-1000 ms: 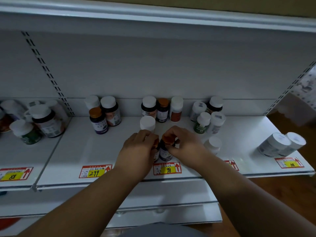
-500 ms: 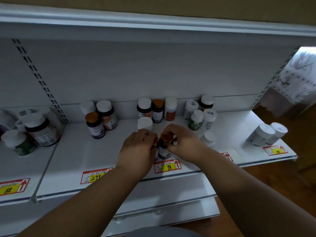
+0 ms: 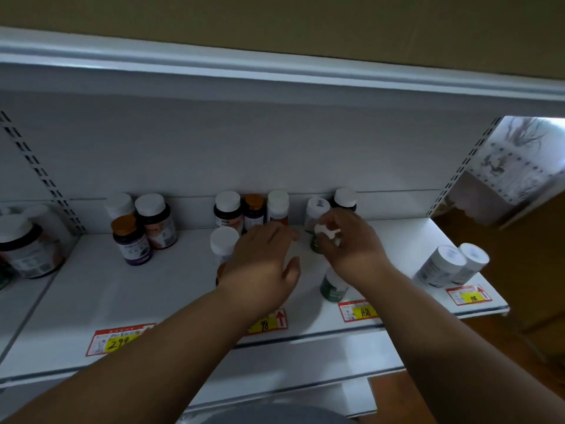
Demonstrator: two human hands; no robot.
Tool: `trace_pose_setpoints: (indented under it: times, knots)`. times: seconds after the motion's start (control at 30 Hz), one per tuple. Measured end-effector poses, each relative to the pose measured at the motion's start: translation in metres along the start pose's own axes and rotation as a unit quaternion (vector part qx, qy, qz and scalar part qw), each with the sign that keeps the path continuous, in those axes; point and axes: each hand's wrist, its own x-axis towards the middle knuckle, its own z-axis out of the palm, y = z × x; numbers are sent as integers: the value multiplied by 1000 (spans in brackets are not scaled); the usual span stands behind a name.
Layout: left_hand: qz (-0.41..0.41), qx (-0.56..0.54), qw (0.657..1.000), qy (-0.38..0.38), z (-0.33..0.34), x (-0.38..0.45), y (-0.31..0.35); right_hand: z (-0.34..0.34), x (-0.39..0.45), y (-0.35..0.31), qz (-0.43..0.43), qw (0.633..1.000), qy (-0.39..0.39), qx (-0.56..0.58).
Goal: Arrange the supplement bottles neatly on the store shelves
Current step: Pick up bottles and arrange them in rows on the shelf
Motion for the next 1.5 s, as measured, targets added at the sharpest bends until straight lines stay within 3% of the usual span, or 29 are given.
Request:
trace_pose_setpoints:
  times: [0.13, 0.27, 0.4, 0.5, 0.6, 0.73, 0.9, 1.03, 1.17, 1.37, 1.5]
  knots:
    - [-79, -11, 996, -43, 20, 25, 18, -17, 45, 41, -7, 991, -63, -117]
    - [-117, -28, 992, -42, 32, 40, 34, -2, 73, 61, -16, 949, -180, -257]
    - [-131, -33, 990, -27, 40, 43, 44, 10, 79, 67, -50, 936, -176, -300]
    - [-175, -50, 983, -12, 46, 40, 42, 4, 77, 69, -63, 964, -141, -218]
    - [-204, -67, 976, 41, 50, 37, 44, -13, 71, 64, -9, 995, -102, 11]
    - [-244, -102, 957, 119, 48, 32, 55, -30, 61, 50, 57, 953, -139, 264]
    - [-249, -162, 950, 96, 51, 19, 59, -41, 45, 36, 85, 906, -121, 396]
    - [-193, -193, 960, 59, 55, 12, 54, -45, 30, 25, 123, 899, -76, 414]
    - [-147, -208, 967, 7, 58, 7, 57, -52, 12, 29, 131, 915, -44, 380]
    - [-98, -159, 982, -38, 65, 5, 73, -59, -14, 55, 145, 947, -4, 287]
    - [-86, -49, 992, -72, 75, 15, 76, -67, -14, 76, 131, 970, -20, 202]
